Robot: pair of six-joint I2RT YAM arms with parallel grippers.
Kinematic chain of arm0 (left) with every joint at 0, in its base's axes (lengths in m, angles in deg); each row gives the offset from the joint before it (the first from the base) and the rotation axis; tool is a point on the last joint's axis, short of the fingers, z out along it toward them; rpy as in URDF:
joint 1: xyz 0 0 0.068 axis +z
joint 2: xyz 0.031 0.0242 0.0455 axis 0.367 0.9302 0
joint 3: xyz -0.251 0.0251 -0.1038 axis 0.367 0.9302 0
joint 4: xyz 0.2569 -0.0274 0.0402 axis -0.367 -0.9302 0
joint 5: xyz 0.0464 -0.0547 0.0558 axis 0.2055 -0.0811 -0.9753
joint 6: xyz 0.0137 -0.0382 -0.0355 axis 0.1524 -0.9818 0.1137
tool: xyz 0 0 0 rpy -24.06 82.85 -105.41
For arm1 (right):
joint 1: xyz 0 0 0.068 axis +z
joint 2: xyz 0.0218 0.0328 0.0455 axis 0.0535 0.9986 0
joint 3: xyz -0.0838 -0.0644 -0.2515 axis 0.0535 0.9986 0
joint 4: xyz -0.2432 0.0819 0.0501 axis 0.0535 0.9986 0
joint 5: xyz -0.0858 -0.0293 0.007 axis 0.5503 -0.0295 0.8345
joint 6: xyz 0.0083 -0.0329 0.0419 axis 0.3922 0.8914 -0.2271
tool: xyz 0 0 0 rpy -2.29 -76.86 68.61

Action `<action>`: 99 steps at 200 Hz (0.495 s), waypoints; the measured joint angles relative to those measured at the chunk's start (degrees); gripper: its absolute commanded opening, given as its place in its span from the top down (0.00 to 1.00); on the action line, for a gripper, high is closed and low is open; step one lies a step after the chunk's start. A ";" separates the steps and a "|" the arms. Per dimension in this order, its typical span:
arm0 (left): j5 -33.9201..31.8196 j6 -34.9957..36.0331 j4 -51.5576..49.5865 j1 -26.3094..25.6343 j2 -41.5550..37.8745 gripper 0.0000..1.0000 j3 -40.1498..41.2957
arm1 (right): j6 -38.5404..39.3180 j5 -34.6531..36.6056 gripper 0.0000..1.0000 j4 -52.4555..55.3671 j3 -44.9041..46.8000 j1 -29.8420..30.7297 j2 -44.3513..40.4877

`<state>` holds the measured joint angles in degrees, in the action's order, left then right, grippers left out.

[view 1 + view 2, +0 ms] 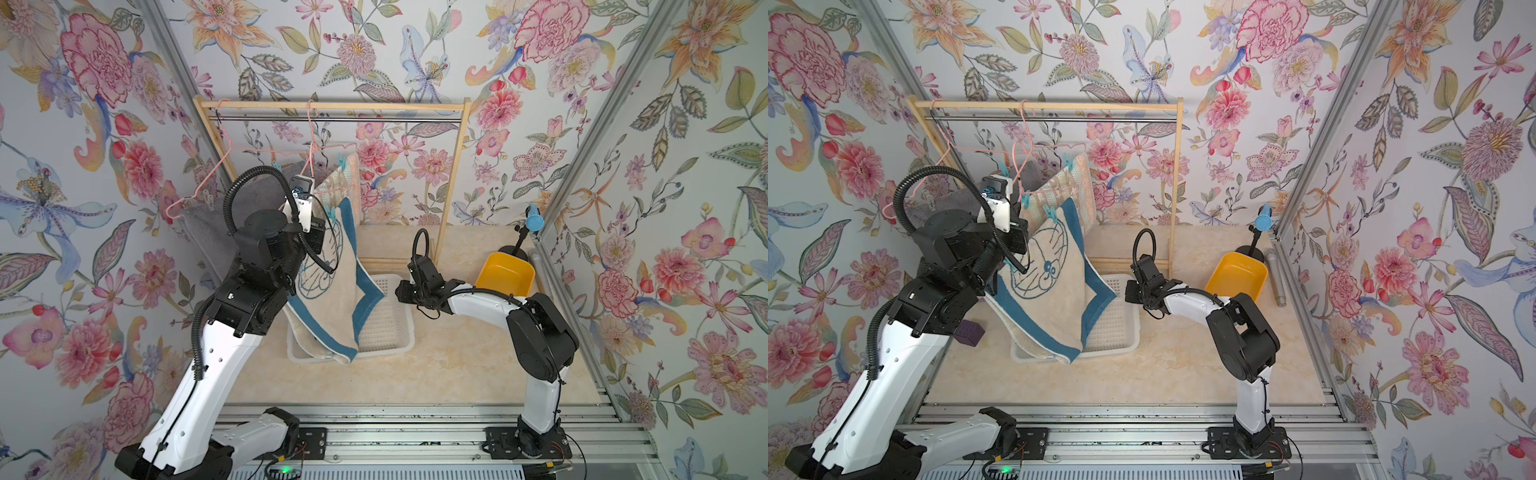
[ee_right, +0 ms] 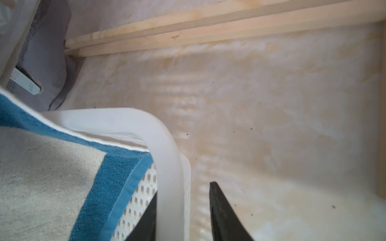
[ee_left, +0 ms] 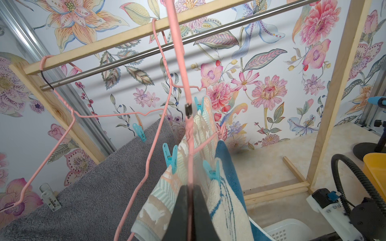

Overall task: Remove the clothespins securing towels to the hanger
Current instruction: Move the basket to the center of the board.

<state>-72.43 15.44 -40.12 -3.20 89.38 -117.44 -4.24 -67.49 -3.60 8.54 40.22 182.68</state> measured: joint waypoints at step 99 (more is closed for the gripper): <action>2.64 -9.62 12.92 -0.59 -0.55 1.00 10.32 | 2.36 3.37 0.63 2.21 4.81 -9.44 -4.85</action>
<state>-69.78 5.82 -27.20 -3.79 88.83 -107.12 -1.88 -64.12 -1.40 13.35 30.77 177.83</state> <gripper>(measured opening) 0.062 0.371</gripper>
